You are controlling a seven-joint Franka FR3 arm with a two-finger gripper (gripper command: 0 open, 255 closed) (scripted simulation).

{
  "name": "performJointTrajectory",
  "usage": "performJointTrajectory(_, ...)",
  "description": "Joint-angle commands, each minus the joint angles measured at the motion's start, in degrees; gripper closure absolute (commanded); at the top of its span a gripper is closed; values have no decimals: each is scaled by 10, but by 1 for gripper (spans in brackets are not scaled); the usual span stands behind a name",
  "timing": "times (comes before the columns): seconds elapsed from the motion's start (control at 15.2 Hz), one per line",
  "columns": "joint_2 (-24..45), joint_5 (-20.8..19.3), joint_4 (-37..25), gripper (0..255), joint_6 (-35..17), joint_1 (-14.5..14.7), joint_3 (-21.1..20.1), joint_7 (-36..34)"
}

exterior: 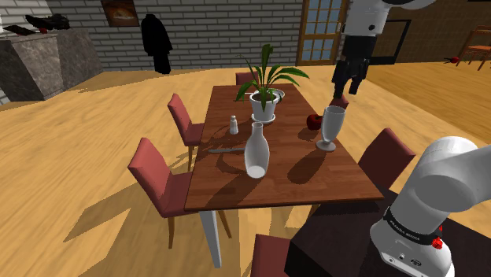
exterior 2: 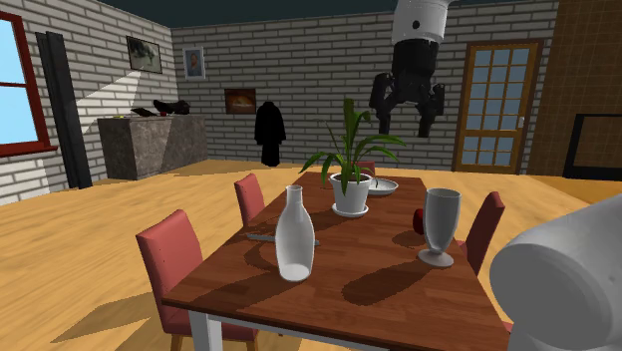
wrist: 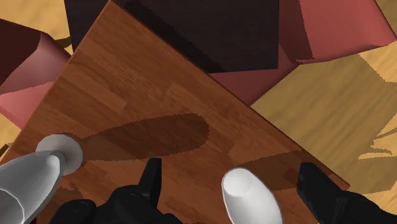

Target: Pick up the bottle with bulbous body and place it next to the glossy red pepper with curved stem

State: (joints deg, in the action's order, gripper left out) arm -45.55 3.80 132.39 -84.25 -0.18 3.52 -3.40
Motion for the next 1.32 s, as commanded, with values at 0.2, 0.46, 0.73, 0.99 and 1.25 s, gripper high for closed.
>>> performJointTrajectory(0.2, 52, 8, -6, 0, -46, 8, -17, -11)
performJointTrajectory(0.46, 126, 14, -25, 0, -101, 17, -38, -26)
performJointTrajectory(0.73, 206, 15, -56, 0, -149, 25, -58, -41)
performJointTrajectory(0.99, 288, 10, -98, 0, -189, 32, -76, -58)
performJointTrajectory(1.25, 374, 0, -153, 0, -218, 38, -92, -77)
